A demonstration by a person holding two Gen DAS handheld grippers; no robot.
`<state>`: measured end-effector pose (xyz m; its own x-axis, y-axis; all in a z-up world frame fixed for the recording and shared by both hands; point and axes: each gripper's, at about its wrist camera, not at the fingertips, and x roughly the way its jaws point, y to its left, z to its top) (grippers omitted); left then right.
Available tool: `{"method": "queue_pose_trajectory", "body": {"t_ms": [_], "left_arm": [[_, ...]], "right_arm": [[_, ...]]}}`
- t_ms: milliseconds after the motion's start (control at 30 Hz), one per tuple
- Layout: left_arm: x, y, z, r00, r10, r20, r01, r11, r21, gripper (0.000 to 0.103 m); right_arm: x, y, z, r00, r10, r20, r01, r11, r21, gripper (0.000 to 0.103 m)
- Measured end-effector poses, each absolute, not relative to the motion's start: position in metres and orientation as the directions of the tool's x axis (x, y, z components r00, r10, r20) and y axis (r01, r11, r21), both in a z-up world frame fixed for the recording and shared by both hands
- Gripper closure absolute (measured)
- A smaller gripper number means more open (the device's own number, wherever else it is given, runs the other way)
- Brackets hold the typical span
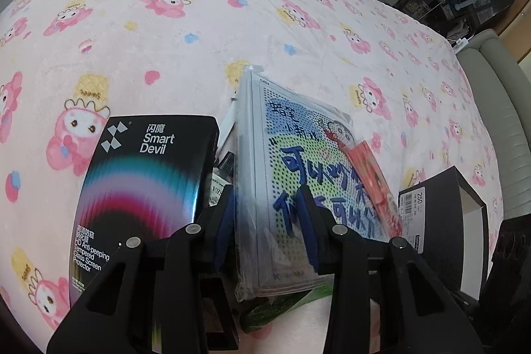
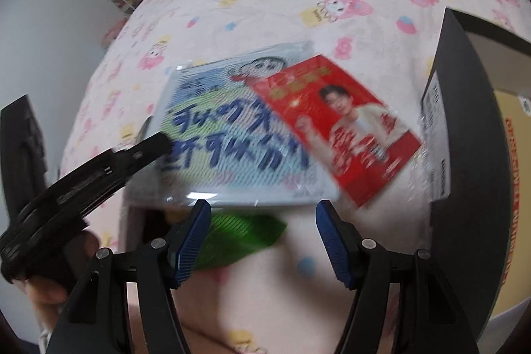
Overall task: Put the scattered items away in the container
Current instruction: 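Close the left gripper on the clear bead-art bag's edge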
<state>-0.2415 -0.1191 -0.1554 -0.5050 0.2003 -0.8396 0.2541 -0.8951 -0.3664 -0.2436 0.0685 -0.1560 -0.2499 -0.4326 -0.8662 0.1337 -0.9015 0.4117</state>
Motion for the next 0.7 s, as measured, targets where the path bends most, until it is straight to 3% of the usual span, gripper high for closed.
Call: {"method": "queue_pose_trajectory", "body": {"t_ms": [533, 700], "left_arm": [[-0.244, -0.116, -0.160, -0.489, 0.284, -0.825, 0.229, -0.871, -0.435, 0.065], [-0.245, -0.115, -0.163, -0.481, 0.298, -0.825, 0.235, -0.863, -0.448, 0.059]], "right_arm": [[-0.275, 0.089, -0.166, -0.330, -0.383, -0.863, -0.008, -0.913, 0.408, 0.040], [-0.286, 0.088, -0.185, -0.336, -0.353, -0.873, -0.051, -0.919, 0.391, 0.033]]}}
